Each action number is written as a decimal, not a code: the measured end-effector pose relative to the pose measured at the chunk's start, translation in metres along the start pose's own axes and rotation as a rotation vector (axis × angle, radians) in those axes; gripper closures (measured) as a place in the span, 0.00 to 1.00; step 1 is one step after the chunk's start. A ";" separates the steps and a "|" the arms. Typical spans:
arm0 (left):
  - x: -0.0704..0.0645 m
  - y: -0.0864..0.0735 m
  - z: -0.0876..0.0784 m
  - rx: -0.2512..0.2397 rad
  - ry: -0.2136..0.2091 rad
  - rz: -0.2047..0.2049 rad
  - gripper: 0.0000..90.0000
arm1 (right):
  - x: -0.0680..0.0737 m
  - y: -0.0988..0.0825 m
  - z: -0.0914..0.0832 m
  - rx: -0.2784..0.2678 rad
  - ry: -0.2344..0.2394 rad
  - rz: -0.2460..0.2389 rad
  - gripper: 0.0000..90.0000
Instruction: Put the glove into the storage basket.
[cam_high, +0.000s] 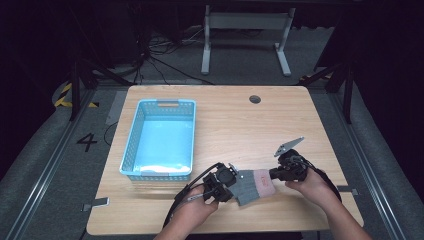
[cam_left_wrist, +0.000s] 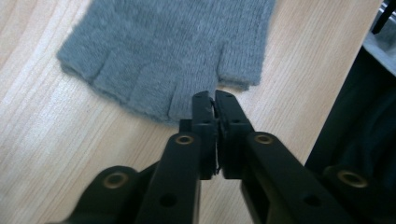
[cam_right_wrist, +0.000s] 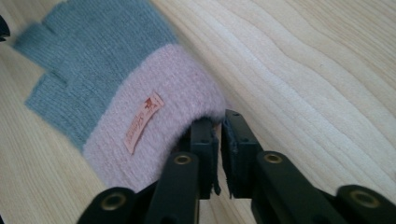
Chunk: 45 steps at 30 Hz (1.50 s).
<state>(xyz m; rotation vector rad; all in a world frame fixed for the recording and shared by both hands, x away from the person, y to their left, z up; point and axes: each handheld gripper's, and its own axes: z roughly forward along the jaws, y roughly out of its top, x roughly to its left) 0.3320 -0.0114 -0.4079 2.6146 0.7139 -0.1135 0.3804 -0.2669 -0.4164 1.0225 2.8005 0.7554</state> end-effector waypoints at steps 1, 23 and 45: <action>0.001 0.000 -0.001 0.000 -0.024 -0.007 0.90 | 0.000 -0.001 -0.001 -0.005 -0.009 0.009 0.87; 0.018 0.008 -0.026 -0.183 0.026 -0.049 0.57 | -0.012 -0.026 -0.034 -0.113 -0.126 0.097 0.76; 0.024 0.031 0.008 -0.165 0.048 -0.032 0.34 | -0.019 -0.048 -0.045 -0.138 -0.142 0.202 0.70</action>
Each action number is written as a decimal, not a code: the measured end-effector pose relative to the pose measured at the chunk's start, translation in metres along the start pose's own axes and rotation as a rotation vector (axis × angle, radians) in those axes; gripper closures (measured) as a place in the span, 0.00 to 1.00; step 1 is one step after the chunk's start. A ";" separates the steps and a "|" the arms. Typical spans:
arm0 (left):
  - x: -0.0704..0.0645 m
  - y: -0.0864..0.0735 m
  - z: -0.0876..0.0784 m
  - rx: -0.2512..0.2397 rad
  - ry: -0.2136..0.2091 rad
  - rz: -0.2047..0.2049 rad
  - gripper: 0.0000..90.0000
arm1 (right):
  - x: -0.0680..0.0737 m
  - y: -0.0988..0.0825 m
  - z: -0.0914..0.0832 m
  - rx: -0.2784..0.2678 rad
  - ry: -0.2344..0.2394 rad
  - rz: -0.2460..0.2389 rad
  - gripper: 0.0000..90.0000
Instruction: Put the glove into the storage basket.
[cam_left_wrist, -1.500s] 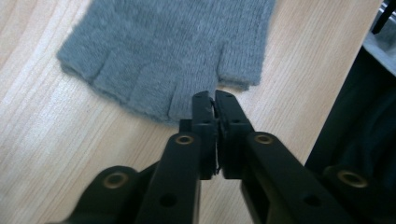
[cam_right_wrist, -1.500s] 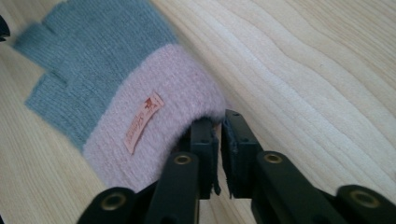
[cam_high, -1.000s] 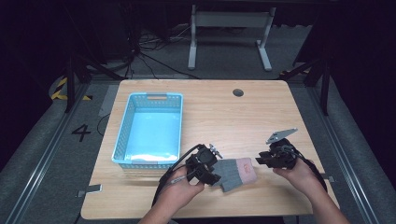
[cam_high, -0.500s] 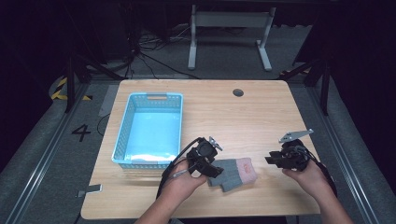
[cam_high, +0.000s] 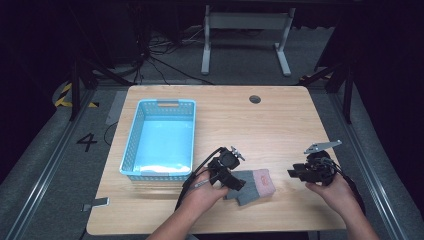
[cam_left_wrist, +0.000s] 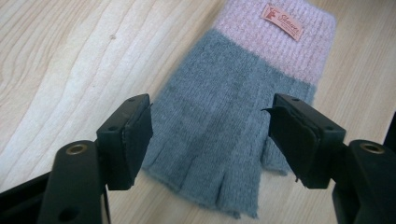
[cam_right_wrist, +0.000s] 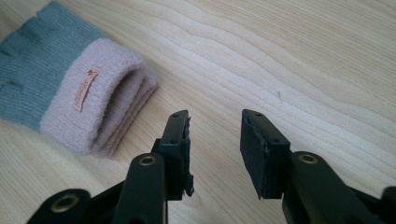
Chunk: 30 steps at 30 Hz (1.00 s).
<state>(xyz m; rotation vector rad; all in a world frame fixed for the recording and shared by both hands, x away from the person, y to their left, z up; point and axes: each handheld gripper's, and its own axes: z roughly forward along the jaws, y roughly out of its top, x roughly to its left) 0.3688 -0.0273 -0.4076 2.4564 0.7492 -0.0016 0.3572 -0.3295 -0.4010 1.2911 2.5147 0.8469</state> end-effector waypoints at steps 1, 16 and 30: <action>-0.002 0.000 0.003 -0.006 0.003 0.000 0.34 | 0.000 0.000 0.000 0.001 0.002 0.000 0.69; -0.018 0.006 0.035 0.063 0.077 0.086 0.26 | 0.002 -0.001 0.002 0.003 0.020 0.010 0.67; -0.018 0.005 0.044 0.083 0.067 0.100 0.18 | 0.003 0.000 0.004 0.006 0.028 0.016 0.66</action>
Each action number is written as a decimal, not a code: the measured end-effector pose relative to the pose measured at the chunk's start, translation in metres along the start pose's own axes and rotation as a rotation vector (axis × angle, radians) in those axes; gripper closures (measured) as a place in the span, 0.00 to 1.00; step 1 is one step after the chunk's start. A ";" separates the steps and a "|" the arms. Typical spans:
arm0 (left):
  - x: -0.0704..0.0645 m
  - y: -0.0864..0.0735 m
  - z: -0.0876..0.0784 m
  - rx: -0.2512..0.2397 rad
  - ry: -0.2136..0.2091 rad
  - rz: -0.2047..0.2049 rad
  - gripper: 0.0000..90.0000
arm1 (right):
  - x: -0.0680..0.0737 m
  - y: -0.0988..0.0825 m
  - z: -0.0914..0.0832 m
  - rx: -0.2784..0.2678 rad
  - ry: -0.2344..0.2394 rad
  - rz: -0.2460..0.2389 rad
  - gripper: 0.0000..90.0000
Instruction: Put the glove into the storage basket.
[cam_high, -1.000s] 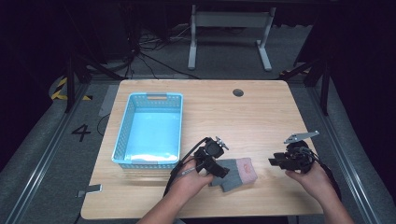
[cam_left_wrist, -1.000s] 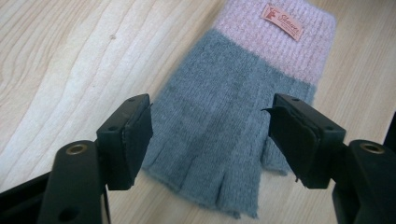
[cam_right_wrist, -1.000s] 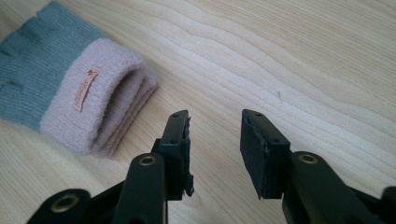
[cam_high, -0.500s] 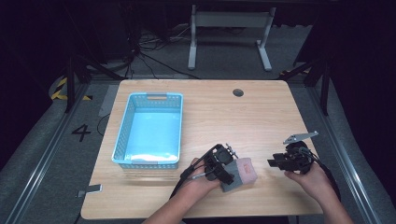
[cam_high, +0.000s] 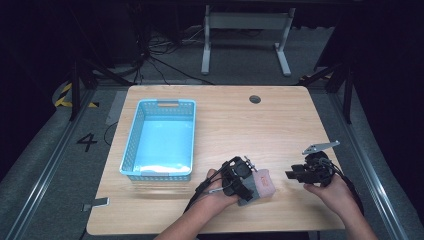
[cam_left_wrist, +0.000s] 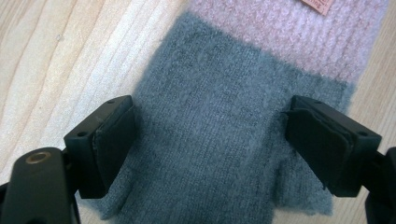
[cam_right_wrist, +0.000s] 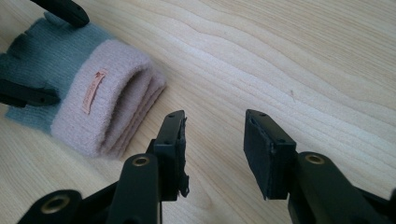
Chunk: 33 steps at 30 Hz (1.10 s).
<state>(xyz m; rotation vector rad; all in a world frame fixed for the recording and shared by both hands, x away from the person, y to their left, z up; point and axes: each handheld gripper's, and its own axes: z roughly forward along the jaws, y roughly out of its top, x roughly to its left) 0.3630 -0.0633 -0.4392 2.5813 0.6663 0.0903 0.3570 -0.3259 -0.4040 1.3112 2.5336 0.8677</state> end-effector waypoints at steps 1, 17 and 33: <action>0.000 0.000 0.000 -0.001 0.000 0.002 0.18 | 0.000 0.000 0.000 0.000 0.000 -0.001 0.66; -0.006 0.004 -0.004 0.034 0.010 0.039 0.51 | 0.002 0.002 0.003 0.000 0.008 0.001 0.66; 0.001 0.004 -0.008 0.013 -0.055 0.051 0.74 | -0.002 0.001 -0.001 -0.013 0.010 0.012 0.67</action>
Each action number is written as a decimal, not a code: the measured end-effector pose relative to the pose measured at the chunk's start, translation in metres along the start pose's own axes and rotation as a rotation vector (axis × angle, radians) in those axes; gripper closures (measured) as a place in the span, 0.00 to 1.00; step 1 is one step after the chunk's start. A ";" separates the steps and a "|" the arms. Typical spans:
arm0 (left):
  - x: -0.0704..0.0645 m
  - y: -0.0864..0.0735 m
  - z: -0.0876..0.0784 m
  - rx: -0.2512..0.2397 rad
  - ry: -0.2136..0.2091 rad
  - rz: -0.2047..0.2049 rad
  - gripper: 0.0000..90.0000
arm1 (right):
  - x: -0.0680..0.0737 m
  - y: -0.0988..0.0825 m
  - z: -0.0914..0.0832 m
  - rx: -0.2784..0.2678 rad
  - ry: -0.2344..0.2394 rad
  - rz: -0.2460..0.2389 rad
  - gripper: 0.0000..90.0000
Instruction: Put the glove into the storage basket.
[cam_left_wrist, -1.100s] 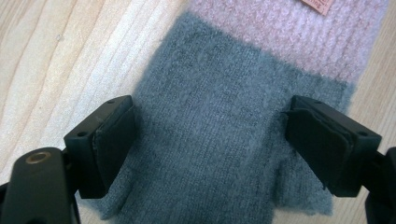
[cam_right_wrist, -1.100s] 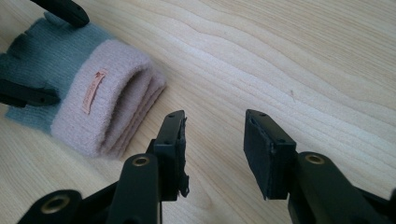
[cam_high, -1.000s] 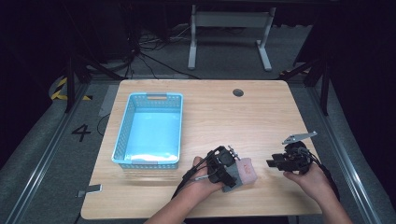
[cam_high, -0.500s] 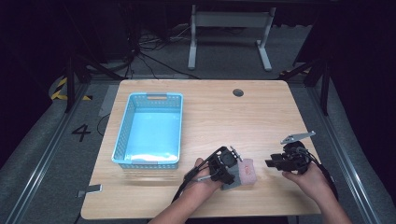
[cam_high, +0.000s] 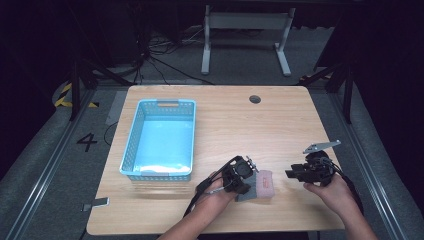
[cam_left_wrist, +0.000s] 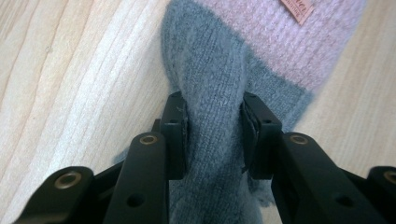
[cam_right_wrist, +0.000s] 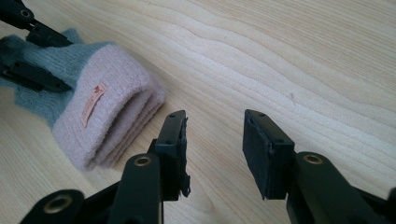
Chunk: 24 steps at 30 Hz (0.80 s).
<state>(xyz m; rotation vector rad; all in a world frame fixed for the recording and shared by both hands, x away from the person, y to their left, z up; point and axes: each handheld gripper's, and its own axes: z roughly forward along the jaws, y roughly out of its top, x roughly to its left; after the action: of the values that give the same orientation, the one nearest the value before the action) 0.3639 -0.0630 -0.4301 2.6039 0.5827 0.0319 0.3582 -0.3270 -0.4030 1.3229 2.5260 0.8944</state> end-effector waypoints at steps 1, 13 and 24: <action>0.001 0.001 -0.001 0.003 -0.007 0.007 0.75 | 0.000 0.000 0.000 -0.001 0.000 0.000 0.67; 0.005 0.001 -0.028 -0.022 -0.053 0.061 0.75 | -0.004 0.008 0.000 -0.013 0.010 0.002 0.67; 0.019 -0.007 -0.071 -0.054 -0.038 0.070 0.75 | -0.004 0.024 0.009 -0.021 0.030 -0.024 0.67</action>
<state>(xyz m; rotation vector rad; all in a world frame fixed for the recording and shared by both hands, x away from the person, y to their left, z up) 0.3694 -0.0182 -0.3718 2.5655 0.4702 0.0205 0.3815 -0.3157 -0.3972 1.2797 2.5423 0.9405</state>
